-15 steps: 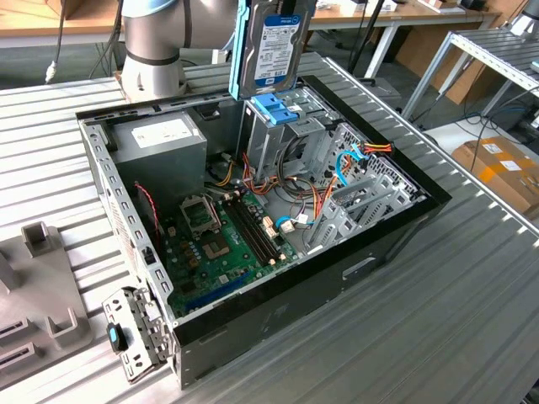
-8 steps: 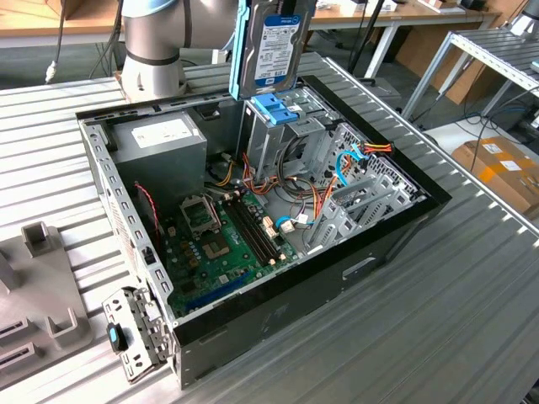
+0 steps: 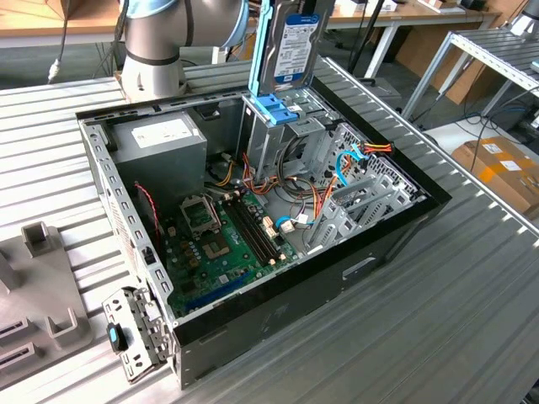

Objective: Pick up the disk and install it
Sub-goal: 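Pick up the disk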

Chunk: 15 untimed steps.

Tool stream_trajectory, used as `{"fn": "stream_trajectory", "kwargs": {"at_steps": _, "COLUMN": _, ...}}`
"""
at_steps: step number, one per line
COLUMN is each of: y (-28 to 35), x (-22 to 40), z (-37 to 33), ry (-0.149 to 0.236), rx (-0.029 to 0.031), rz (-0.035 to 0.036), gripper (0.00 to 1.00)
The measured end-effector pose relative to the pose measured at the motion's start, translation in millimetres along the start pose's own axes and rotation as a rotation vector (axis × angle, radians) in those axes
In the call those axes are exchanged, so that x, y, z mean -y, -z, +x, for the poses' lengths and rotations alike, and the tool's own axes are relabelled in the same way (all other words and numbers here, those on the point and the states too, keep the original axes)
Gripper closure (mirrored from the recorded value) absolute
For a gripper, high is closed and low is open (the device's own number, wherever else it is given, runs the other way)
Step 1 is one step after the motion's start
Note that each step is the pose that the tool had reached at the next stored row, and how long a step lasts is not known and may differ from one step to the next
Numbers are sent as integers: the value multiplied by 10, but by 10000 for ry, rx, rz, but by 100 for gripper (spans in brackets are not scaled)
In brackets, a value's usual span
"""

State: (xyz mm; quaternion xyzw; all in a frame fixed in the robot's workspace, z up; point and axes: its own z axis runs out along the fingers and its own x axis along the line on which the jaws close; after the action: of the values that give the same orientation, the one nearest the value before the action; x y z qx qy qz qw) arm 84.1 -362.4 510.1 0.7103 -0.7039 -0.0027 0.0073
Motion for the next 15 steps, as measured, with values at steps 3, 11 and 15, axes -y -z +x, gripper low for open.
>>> {"fn": "stream_trajectory", "kwargs": {"at_steps": 3, "y": 0, "x": 40, "z": 0, "ry": -1, "rx": 0, "rz": -1, "gripper": 65}}
{"fn": "stream_trajectory", "kwargs": {"at_steps": 11, "y": 0, "x": 41, "z": 3, "ry": 0, "rx": 1, "rz": 0, "gripper": 65}}
{"fn": "stream_trajectory", "kwargs": {"at_steps": 15, "y": -2, "x": 44, "z": 42, "ry": 1, "rx": 0, "rz": 0, "gripper": 65}}
